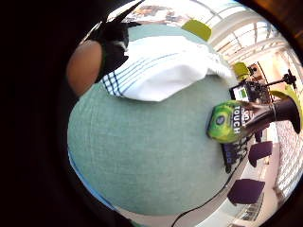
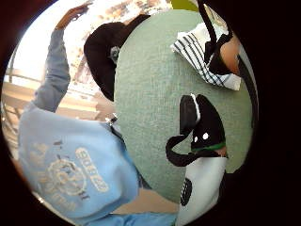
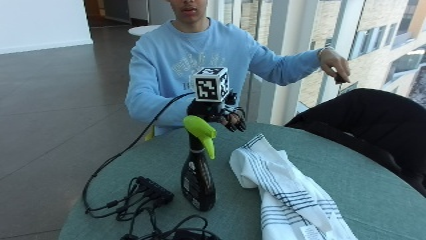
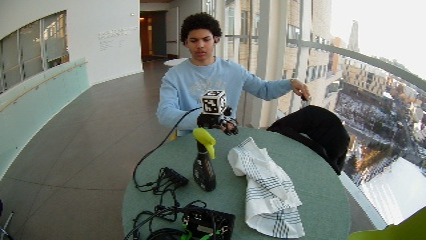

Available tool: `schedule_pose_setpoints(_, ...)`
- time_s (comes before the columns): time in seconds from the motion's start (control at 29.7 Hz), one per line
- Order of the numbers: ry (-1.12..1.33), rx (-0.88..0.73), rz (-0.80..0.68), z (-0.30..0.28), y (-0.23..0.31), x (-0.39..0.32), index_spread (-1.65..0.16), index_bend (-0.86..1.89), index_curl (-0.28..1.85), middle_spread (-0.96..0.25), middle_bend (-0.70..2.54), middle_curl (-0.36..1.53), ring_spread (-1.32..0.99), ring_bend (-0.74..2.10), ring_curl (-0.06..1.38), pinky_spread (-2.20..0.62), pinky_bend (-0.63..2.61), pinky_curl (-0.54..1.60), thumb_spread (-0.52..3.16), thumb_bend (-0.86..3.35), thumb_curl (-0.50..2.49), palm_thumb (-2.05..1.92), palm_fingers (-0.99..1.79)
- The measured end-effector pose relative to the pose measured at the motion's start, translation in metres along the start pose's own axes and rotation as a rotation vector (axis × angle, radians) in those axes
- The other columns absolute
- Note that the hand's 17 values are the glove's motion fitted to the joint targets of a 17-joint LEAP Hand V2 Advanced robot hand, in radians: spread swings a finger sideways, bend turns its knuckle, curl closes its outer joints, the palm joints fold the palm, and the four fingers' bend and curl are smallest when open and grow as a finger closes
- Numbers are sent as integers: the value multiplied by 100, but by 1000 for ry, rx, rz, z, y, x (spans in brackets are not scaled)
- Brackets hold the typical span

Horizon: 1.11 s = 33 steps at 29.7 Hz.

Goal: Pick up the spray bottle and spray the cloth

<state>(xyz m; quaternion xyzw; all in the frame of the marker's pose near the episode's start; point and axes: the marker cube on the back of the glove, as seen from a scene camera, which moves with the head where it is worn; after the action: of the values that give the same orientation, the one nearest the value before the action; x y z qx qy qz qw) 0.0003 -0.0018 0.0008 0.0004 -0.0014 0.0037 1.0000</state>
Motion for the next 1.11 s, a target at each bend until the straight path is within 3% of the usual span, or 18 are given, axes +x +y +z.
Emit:
schedule_pose_setpoints(0.27,-26,16,32,1,-8,14,-21,44,25,-9,35,20,-4,29,19,15,17,14,75,41,19,66,84)
schedule_pose_setpoints(0.67,-46,12,114,10,-6,29,-29,25,29,-11,29,27,-5,28,25,19,20,21,104,33,26,65,75)
schedule_pose_setpoints(0.91,-149,84,179,4,10,39,-32,15,29,-10,24,30,-4,27,26,20,21,24,112,28,28,65,72)
schedule_pose_setpoints(1.11,-289,236,260,-6,44,57,-35,14,29,-10,22,31,-4,27,28,20,22,27,115,24,30,64,69)
